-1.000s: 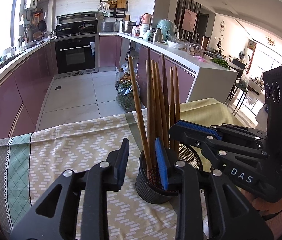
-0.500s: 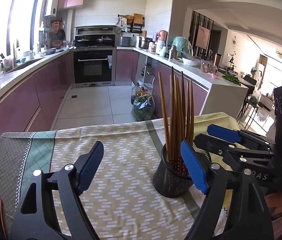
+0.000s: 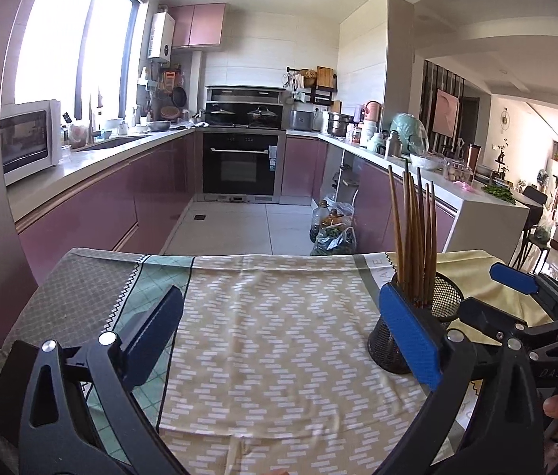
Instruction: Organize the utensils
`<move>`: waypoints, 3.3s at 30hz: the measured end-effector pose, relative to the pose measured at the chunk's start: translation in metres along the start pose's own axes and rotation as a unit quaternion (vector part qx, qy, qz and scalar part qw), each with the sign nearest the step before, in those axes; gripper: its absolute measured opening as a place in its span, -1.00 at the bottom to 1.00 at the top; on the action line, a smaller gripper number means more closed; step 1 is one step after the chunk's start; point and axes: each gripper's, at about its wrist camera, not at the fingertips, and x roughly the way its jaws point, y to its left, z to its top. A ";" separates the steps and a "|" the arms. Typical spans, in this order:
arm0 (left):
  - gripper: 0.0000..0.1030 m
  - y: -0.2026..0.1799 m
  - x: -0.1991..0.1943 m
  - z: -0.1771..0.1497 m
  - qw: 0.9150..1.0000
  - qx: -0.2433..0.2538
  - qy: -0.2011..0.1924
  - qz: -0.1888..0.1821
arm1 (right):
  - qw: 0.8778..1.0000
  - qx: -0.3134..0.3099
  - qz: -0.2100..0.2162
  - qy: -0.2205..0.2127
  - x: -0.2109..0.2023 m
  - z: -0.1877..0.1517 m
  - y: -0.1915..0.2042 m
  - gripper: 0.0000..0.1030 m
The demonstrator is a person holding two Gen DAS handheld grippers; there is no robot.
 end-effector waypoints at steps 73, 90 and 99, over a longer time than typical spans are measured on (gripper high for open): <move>0.89 -0.004 -0.062 -0.015 0.995 0.019 -0.081 0.049 | 0.995 -0.005 -0.030 -0.092 -0.046 -0.010 0.028 0.87; 0.89 -0.005 -0.063 -0.015 0.995 0.019 -0.080 0.049 | 0.995 -0.004 -0.029 -0.094 -0.045 -0.011 0.029 0.87; 0.89 -0.005 -0.063 -0.015 0.995 0.019 -0.081 0.048 | 0.995 -0.004 -0.029 -0.093 -0.045 -0.011 0.029 0.87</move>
